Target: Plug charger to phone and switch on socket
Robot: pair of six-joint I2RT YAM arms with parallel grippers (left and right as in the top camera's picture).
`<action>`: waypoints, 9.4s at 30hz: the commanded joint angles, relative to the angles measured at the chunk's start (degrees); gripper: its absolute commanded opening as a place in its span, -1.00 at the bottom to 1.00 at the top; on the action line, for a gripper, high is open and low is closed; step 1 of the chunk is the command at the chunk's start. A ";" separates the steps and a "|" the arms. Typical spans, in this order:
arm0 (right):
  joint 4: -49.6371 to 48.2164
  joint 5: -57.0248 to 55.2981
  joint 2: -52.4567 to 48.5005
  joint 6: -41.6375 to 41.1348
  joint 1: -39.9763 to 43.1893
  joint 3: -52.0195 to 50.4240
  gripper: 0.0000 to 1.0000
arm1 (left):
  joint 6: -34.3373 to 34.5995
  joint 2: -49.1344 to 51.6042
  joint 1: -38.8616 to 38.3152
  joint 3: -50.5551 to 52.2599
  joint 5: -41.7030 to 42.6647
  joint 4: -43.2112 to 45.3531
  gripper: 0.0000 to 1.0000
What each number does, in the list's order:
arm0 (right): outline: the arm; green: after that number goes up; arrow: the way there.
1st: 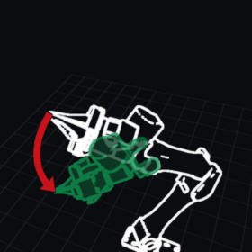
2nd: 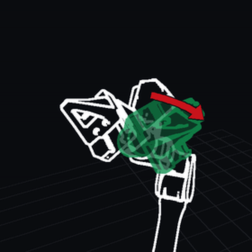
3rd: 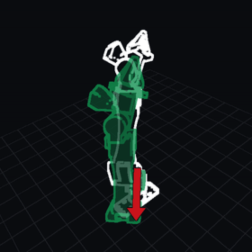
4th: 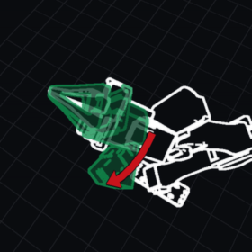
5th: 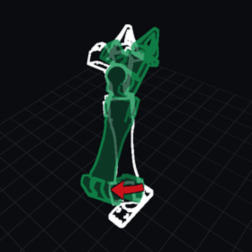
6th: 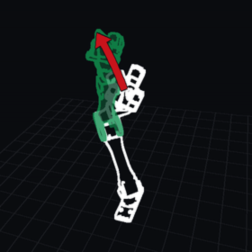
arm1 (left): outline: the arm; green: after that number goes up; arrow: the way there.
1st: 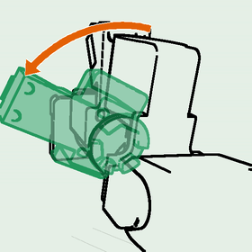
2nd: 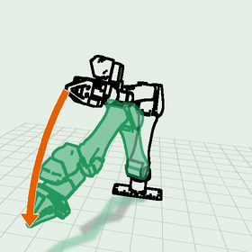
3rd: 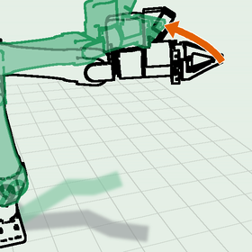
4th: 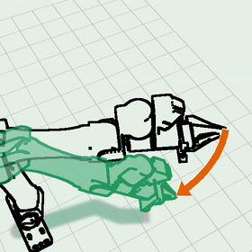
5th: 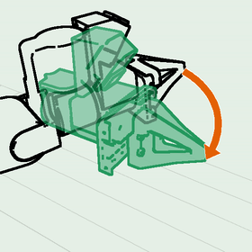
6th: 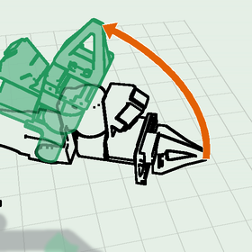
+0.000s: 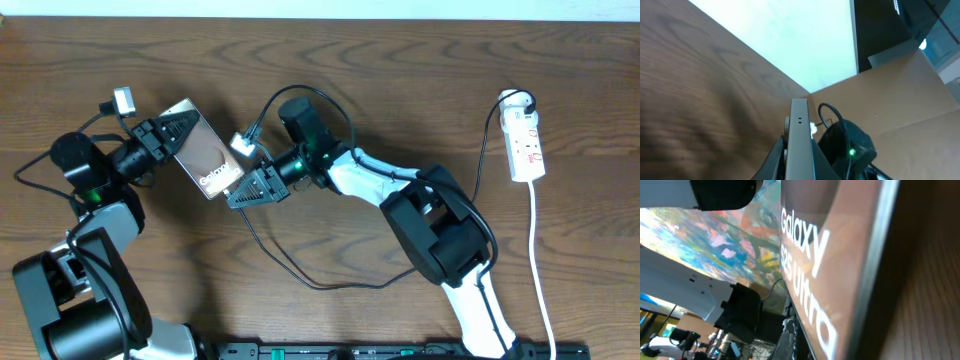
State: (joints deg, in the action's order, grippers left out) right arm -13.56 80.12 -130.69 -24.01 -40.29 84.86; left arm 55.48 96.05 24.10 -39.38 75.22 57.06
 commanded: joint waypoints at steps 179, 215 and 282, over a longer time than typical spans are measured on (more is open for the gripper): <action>79.36 -71.30 -0.92 -8.50 4.79 3.04 -0.98 | 4.59 -0.57 10.97 0.52 11.32 2.45 -0.85; 76.37 -71.14 -5.40 -9.81 5.95 3.10 -0.58 | 4.59 -0.57 10.97 0.52 11.34 2.45 -0.85; 69.77 -0.37 -5.40 58.80 3.58 3.10 -0.98 | 4.61 -0.57 10.78 0.52 12.48 2.45 -0.85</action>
State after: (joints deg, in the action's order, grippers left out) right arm 56.53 74.39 -136.46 29.32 -36.42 87.59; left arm 59.79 96.01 34.87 -38.96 85.78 58.96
